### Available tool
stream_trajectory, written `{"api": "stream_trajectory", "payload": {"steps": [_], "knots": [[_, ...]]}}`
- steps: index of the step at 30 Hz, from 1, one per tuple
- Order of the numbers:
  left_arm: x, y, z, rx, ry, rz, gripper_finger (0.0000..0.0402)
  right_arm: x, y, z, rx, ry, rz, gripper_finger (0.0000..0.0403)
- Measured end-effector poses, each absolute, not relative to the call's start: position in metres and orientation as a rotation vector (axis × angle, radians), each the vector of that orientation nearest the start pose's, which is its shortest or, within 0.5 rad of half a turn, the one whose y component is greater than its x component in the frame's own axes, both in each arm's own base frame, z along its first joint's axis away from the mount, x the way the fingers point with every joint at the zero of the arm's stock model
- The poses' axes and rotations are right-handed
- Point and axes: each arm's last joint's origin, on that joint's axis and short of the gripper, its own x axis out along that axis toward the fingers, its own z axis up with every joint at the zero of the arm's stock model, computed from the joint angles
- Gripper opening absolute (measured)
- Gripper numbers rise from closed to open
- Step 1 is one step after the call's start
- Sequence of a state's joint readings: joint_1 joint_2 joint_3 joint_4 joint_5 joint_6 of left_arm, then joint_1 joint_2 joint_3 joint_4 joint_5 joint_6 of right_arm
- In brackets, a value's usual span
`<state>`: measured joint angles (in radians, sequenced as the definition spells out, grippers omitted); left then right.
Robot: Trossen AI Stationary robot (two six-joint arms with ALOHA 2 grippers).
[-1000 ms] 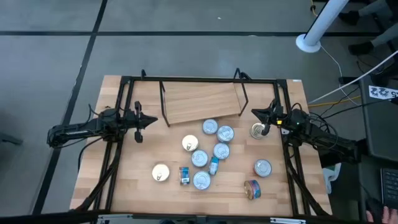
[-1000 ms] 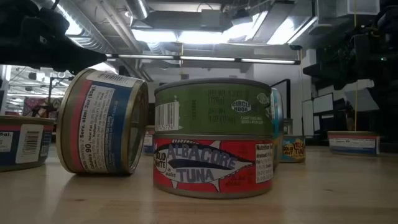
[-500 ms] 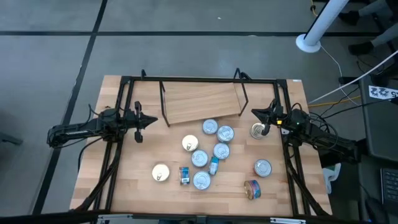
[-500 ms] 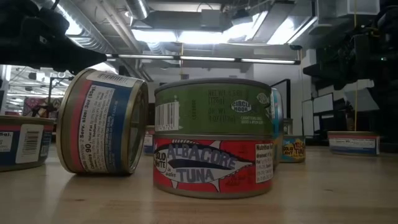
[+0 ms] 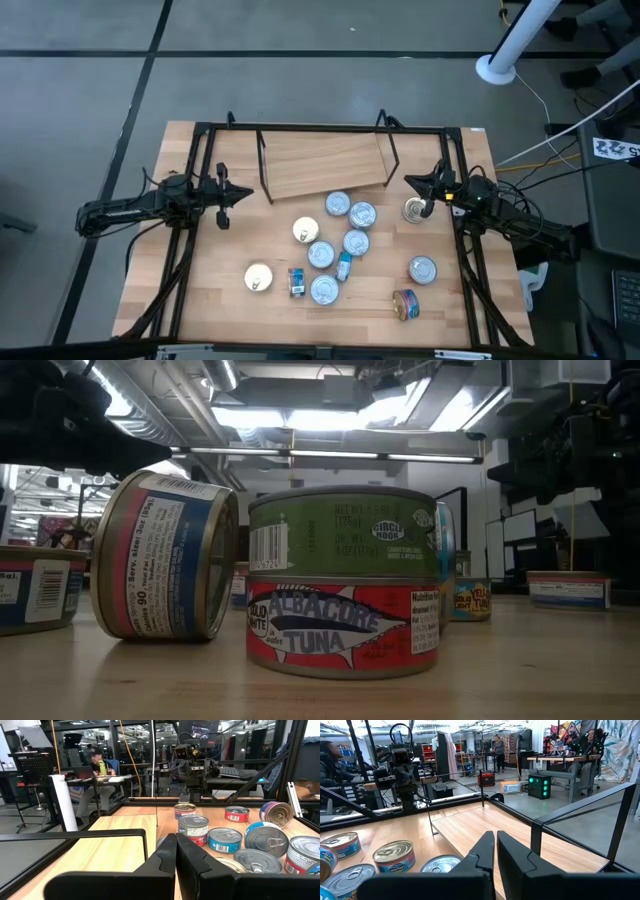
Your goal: Stack canned seafood by type on shelf
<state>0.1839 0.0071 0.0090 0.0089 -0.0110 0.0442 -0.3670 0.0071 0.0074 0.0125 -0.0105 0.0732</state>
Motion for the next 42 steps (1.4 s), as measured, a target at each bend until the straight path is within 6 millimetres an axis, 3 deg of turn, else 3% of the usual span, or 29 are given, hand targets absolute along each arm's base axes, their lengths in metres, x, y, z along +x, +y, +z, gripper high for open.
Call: {"api": "stream_trajectory", "payload": {"steps": [17, 35, 42], "knots": [[0.0959, 0.0182, 0.167, 0.039, -0.007, 0.195, 0.0, 0.0913, -0.0348, 0.1676, 0.068, -0.036, -0.355, 0.0024], [0.0958, 0.0182, 0.1681, -0.272, -0.05, 0.191, 0.0, 0.0913, -0.0347, 0.1685, 0.067, -0.044, -0.355, 0.0024], [0.0958, 0.0186, 0.1676, -0.235, -0.043, 0.208, 0.0, 0.0913, -0.0348, 0.1679, 0.068, -0.038, -0.355, 0.0024]]}}
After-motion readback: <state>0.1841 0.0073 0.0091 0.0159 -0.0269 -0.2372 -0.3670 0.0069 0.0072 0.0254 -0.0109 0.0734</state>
